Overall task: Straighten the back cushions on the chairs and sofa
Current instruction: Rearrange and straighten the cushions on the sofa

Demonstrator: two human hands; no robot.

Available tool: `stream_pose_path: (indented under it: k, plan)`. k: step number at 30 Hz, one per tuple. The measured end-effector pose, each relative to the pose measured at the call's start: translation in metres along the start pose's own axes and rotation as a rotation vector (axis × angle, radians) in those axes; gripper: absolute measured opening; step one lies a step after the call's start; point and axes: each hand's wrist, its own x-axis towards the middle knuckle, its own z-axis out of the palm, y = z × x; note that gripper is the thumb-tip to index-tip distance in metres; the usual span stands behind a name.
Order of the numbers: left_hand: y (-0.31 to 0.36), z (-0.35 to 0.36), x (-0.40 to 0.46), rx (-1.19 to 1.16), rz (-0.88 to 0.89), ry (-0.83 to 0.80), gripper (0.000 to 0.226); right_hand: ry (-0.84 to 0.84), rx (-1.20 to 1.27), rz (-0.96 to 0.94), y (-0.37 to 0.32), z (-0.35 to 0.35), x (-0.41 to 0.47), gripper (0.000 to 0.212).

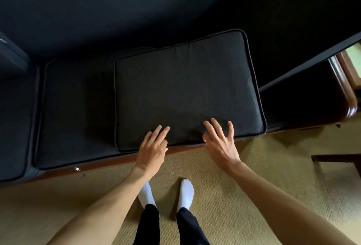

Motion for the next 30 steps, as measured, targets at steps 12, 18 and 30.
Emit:
stream_pose_path:
  k: [12, 18, 30]
  plan:
    - [-0.021, 0.009, -0.004, -0.445, -0.669, 0.201, 0.074, 0.044, 0.206, 0.059, -0.004, 0.005, -0.001, 0.088]
    - [-0.039, 0.0, 0.001, -0.521, -1.137, 0.156, 0.114, 0.095, 0.371, 0.872, 0.032, -0.006, 0.022, 0.097]
    - [-0.045, -0.019, 0.006, -0.877, -1.379, 0.072, 0.135, -0.047, 0.51, 1.163, 0.033, -0.034, 0.04, 0.123]
